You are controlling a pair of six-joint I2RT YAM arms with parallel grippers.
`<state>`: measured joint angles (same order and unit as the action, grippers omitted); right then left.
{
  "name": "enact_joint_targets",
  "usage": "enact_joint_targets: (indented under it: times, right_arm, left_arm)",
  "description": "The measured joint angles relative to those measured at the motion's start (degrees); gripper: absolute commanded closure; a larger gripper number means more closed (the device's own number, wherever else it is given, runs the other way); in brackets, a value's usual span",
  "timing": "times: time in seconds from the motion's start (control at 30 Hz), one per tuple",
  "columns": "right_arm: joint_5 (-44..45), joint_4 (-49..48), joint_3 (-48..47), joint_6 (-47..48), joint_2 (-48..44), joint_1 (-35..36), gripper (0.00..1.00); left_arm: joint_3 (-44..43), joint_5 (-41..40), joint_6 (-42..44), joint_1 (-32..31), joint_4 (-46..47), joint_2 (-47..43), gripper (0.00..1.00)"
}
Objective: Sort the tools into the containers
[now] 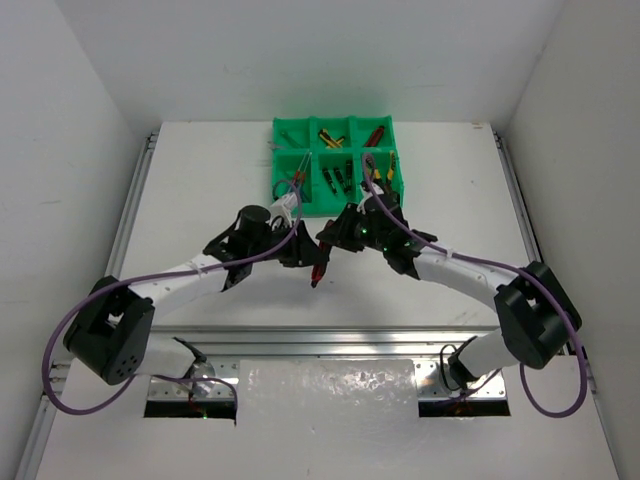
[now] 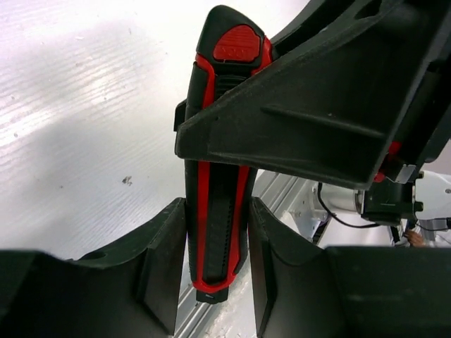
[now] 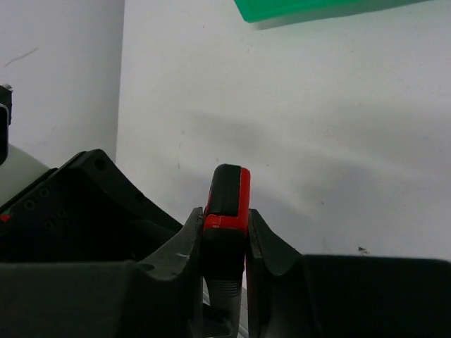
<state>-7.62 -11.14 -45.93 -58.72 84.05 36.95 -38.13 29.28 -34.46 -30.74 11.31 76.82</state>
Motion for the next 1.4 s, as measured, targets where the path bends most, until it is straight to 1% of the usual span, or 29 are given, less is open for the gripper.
enact_joint_targets:
  times: [0.03,0.07,0.1,0.13,0.2,0.33,0.4,0.5,0.6,0.67,0.73,0.83,0.97,1.2,1.3,1.4]
  right_arm:
    - [0.1,-0.1,0.0,-0.1,0.0,0.0,1.0]
    - [0.2,-0.2,0.0,-0.2,0.0,-0.1,1.0]
    - [0.2,0.1,-0.2,0.0,0.0,-0.1,1.0]
    - [0.3,1.4,-0.9,0.3,0.2,-0.3,1.0]
    - [0.2,4.0,-3.4,1.5,1.0,-1.4,1.0]
    - [0.0,7.8,-13.9,3.8,6.2,-8.5,1.0]
    - [1.2,10.0,-24.5,5.9,12.8,-15.1,1.0]
    - [3.8,11.9,-39.0,9.2,22.7,-21.1,1.0]
    - [6.8,13.0,-52.7,13.6,32.5,-25.0,1.0]
    - [8.6,13.2,-61.4,17.3,38.9,-26.2,1.0]
    - [10.7,13.5,-68.5,21.4,44.2,-26.7,1.0]
    - [12.0,12.2,-76.6,26.0,50.5,-27.0,1.0]
    - [12.0,6.9,-82.1,30.8,56.6,-27.1,1.0]
    - [12.2,-2.3,-84.8,34.4,66.0,-27.1,1.0]
    - [12.3,-3.4,-84.6,34.2,69.2,-26.9,1.0]
    - [12.5,-5.5,-80.7,33.6,67.6,-26.6,1.0]
  left_arm:
    - [-0.4,-0.1,0.1,0.0,-0.1,0.4,0.46]
    - [-0.9,-0.3,0.3,0.0,-0.3,0.7,0.36]
    - [-1.7,-0.4,0.1,0.0,-0.6,0.9,0.19]
    - [-2.6,-0.9,0.7,0.0,-1.3,1.0,0.09]
    - [-5.2,-3.3,1.2,0.0,-4.8,0.5,0.0]
    - [-10.3,-12.5,4.3,0.0,-16.7,-4.3,0.0]
    - [-12.5,-16.8,7.0,0.0,-22.8,-8.7,0.0]
    - [-15.1,-19.7,12.0,0.0,-29.2,-15.7,0.0]
    - [-16.2,-21.5,16.2,0.0,-32.8,-20.2,0.0]
    - [-15.7,-22.2,18.5,0.0,-34.6,-21.8,0.0]
    - [-14.0,-22.4,20.0,0.0,-34.8,-22.4,0.0]
    - [-10.2,-22.0,21.4,0.0,-34.8,-22.4,0.0]
    - [-6.0,-20.4,22.1,0.0,-35.9,-21.8,0.0]
    - [-5.1,-18.3,22.3,0.0,-35.6,-22.0,0.0]
    - [-5.1,-18.3,22.4,0.0,-35.5,-22.1,0.0]
    - [-5.1,-18.5,22.4,0.0,-35.5,-22.3,0.0]
